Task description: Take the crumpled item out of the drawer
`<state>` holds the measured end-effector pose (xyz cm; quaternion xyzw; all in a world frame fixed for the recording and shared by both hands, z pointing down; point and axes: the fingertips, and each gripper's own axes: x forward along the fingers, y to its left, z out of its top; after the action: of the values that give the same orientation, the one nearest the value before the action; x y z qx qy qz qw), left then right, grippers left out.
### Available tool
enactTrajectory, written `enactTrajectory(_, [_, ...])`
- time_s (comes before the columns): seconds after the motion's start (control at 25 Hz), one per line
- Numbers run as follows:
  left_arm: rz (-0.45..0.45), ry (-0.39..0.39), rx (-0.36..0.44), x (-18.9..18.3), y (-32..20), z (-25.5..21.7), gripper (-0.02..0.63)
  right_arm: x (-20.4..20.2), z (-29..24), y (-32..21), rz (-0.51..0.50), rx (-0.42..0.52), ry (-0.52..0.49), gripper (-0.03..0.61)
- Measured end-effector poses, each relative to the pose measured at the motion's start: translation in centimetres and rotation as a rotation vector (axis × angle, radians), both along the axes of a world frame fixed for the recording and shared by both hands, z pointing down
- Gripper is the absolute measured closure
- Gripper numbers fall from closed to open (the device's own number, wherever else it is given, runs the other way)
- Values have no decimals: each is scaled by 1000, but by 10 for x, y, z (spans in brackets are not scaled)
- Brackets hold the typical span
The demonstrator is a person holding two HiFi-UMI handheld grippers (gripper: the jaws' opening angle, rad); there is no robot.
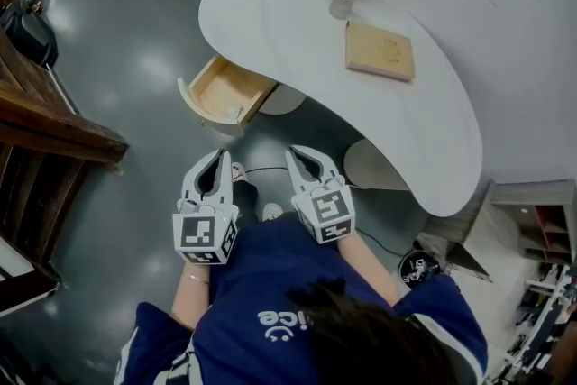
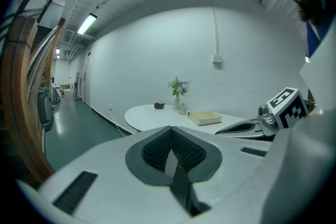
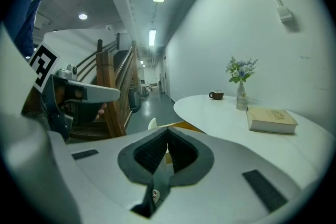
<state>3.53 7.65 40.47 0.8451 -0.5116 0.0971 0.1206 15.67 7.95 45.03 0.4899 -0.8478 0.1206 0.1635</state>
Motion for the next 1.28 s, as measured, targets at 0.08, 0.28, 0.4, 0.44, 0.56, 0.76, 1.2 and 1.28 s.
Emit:
enactTrajectory(0.08, [10, -3, 2, -3, -15, 0, 611, -3, -1, -14, 7, -5, -5, 571])
enactTrajectory(0.28, [18, 2, -13, -22, -55, 4, 609, -17, 0, -50, 23, -17, -6, 571])
enactTrajectory(0.4, [37, -3, -23, -34, -81, 11, 610, -27, 3, -74, 32, -33, -5, 571])
enactTrajectory(0.44, [46, -4, -25, -37, -89, 13, 611, -30, 5, -81, 34, -38, -4, 571])
enactTrajectory(0.56, [77, -1, -34, -43, -113, 18, 610, -38, 10, -102, 49, -57, 8, 571])
enactTrajectory(0.76, [100, 18, -55, -66, -148, 24, 610, -60, 20, -130, 22, -71, 95, 571])
enactTrajectory(1.2, [108, 25, -101, -92, -187, 35, 609, -79, 43, -160, -24, -216, 117, 571])
enactTrajectory(1.28, [95, 30, -106, -92, -190, 36, 610, -80, 45, -164, -34, -226, 117, 570])
